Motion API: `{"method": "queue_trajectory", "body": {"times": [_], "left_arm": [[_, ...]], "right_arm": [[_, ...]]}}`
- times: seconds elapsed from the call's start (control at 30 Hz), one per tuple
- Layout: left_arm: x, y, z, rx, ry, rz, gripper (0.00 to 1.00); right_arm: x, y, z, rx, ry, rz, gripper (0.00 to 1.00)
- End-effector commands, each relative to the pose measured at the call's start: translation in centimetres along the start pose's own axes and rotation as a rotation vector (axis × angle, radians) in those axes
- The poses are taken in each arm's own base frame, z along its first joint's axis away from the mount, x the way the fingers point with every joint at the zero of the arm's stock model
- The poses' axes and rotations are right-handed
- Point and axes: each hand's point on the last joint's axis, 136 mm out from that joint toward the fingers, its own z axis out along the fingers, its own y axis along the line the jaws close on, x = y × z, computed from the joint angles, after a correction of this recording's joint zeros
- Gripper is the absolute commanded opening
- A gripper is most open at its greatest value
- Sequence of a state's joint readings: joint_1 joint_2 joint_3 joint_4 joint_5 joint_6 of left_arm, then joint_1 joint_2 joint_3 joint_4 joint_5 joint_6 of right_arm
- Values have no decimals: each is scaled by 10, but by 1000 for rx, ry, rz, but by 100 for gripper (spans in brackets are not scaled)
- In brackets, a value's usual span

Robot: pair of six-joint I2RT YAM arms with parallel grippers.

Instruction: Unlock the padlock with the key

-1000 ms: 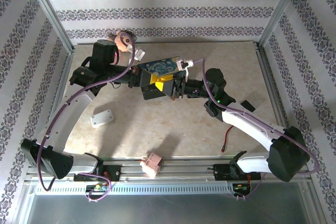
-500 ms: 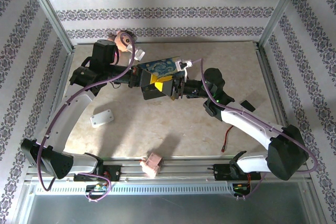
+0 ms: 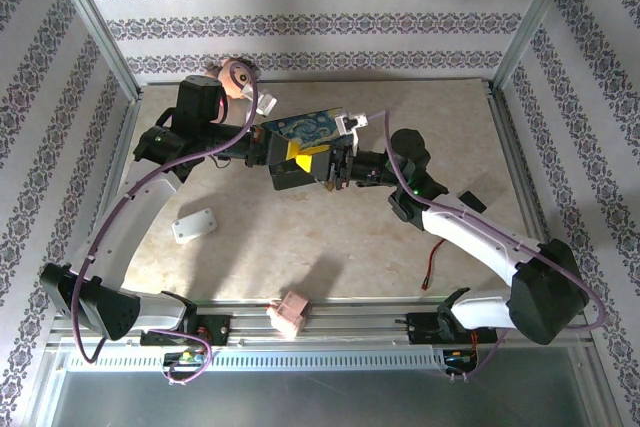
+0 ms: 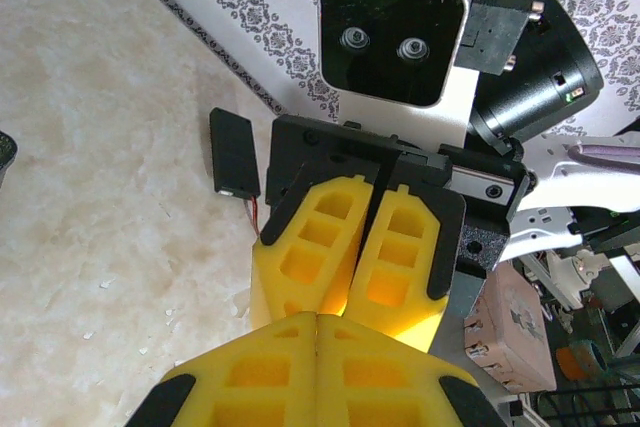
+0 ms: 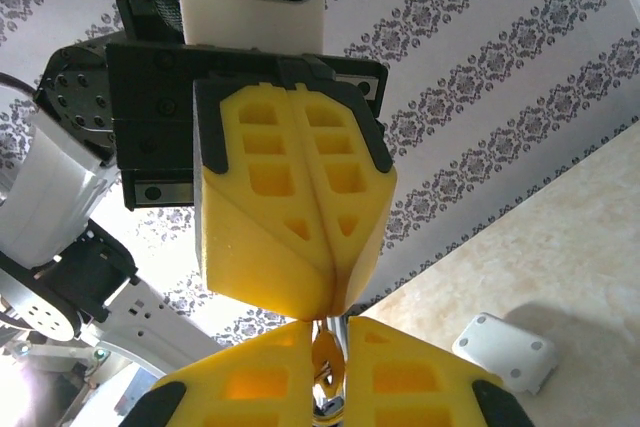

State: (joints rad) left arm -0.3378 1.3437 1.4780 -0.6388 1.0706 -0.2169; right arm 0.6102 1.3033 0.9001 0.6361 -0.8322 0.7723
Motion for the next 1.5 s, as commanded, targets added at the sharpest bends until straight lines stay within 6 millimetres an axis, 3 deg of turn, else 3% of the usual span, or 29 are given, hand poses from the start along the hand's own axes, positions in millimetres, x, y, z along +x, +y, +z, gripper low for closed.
{"method": "queue_trajectory", "body": {"times": [0.0, 0.37, 0.57, 1.07, 1.23, 1.37, 1.47], "left_arm": [[-10, -4, -4, 14, -24, 24, 0], [-12, -7, -4, 29, -35, 11, 0], [-11, -7, -3, 43, -35, 2, 0], [-14, -5, 0, 60, -50, -14, 0], [-15, -5, 0, 59, -57, -14, 0], [-15, -3, 1, 58, -59, -22, 0], [-16, -1, 2, 61, -62, -31, 0]], "right_arm": [[-10, 14, -9, -29, -28, -48, 0], [-3, 17, -8, -68, 22, -18, 0], [-9, 29, -5, -101, 16, -45, 0], [-16, 46, -4, -144, 2, -79, 9], [-17, 48, -3, -155, 2, -84, 9], [-18, 51, -2, -165, 6, -84, 0], [-19, 56, -2, -179, -3, -101, 0]]}}
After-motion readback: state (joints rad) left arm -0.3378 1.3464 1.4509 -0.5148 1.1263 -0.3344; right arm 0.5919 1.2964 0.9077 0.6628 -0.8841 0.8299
